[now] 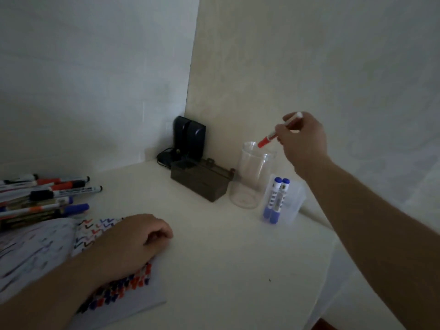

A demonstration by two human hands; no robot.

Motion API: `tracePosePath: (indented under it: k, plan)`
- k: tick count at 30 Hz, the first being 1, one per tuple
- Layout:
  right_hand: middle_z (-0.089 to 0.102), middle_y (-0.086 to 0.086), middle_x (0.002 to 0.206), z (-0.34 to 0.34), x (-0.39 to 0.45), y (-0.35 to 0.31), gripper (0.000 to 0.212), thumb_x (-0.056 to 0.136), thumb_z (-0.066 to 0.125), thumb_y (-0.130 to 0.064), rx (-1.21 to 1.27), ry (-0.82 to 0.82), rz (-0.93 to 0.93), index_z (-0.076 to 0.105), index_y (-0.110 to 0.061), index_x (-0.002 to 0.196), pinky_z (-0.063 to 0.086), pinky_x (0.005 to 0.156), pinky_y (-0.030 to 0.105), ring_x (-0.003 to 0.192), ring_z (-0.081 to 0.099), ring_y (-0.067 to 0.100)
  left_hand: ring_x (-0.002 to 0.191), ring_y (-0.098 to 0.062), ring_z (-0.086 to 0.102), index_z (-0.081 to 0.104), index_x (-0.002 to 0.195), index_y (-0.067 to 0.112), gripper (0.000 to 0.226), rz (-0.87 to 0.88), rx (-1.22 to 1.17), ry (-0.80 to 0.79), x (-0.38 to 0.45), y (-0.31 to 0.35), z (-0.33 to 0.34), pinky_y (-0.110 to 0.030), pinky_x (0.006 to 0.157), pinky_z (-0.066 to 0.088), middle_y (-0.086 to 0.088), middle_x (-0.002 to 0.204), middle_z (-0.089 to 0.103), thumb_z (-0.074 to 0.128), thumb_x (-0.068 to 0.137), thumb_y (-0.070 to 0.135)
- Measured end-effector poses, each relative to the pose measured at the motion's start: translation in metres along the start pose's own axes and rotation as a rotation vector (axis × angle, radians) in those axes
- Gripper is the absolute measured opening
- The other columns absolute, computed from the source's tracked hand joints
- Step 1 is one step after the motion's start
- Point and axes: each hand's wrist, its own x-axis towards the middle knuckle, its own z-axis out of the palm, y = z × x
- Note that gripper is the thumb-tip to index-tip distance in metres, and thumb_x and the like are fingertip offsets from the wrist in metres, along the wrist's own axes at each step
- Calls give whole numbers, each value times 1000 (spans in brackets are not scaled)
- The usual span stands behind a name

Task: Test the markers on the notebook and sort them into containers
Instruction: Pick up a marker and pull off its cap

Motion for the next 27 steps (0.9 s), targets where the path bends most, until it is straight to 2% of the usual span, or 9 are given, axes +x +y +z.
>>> tracePosePath:
  k: [2,5,8,11,14,18,22,25,27]
  plan:
    - [71,-4,97,15,10,14,31,89,72,-28,-212,-86,-38,62,-27,118,53,76,29,89,68,20,94,12,57,65,101,48,13,30,17,-3,1,-1,4,-18,81,49,28,97,64,62,99,36]
    - [70,9,113,38,12,27,48,93,62,-35,-494,-288,-37,46,-33,138,55,89,40,101,66,33,93,11,56,66,99,48,7,86,53,7,2,-6,8,-18,83,49,29,95,62,61,97,43]
    - [67,10,128,49,13,24,40,94,45,-33,-710,-404,-46,58,-32,132,52,98,42,114,62,36,92,9,55,66,98,46,6,110,63,26,1,-10,12,-18,84,48,28,95,60,61,96,45]
    - [70,9,127,53,14,11,39,87,47,-31,-836,-464,-36,72,-28,116,52,98,39,115,64,36,89,5,55,68,100,43,8,119,74,18,-1,-6,11,-20,83,49,24,97,60,61,96,42]
    - [71,5,125,52,3,-9,49,74,43,-31,-809,-379,-78,74,-31,111,53,100,40,113,65,34,91,3,56,71,103,37,12,90,24,26,-3,0,3,-19,85,47,20,101,61,62,97,35]
    - [71,3,105,79,-54,-48,26,88,53,-28,-562,-307,-294,73,-30,104,52,88,37,96,64,29,88,1,62,75,106,32,16,-21,-74,66,-6,5,-31,-17,81,49,15,103,67,62,98,32]
    - [65,-15,88,129,-161,-74,21,92,68,-19,-255,-653,-392,70,-38,100,48,77,27,73,58,5,86,0,63,75,105,32,18,-170,17,43,-25,-32,-85,-20,75,51,16,99,68,58,99,32]
    - [60,-20,94,162,-211,-74,22,96,64,-29,-268,-886,-483,64,-44,113,51,77,30,80,55,0,95,-17,63,74,99,35,15,-259,448,179,-58,-84,-120,-35,82,54,7,98,69,60,95,34]
    - [60,-19,96,179,-226,-65,23,97,62,-31,-253,-912,-464,65,-42,117,48,81,27,86,54,1,98,-19,60,71,102,37,16,-329,539,262,-85,-111,-130,-38,84,52,7,101,67,63,92,46]
